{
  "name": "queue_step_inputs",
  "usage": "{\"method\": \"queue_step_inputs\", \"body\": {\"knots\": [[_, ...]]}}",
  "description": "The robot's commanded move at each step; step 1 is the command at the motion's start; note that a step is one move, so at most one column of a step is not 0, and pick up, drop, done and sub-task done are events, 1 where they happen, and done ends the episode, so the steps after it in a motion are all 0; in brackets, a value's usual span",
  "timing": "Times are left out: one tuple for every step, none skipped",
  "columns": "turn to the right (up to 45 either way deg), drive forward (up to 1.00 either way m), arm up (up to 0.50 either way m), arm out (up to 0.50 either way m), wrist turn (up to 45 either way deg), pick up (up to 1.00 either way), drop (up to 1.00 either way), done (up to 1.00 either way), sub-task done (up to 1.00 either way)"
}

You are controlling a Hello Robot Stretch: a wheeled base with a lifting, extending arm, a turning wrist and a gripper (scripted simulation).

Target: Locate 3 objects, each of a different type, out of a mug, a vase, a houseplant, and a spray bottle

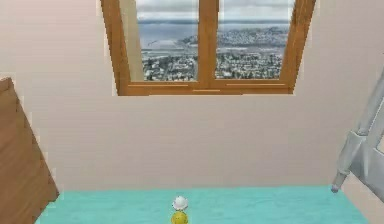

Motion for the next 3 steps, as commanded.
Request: {"method": "queue_step_inputs", "body": {"knots": [[-27.0, 0.00, 0.00, 0.00, 0.0, 0.00, 0.00, 0.00, 0.00], [0.0, 0.05, 0.00, 0.00, 0.0, 0.00, 0.00, 0.00, 0.00], [-18.0, 0.00, 0.00, 0.00, 0.0, 0.00, 0.00, 0.00, 0.00]]}}
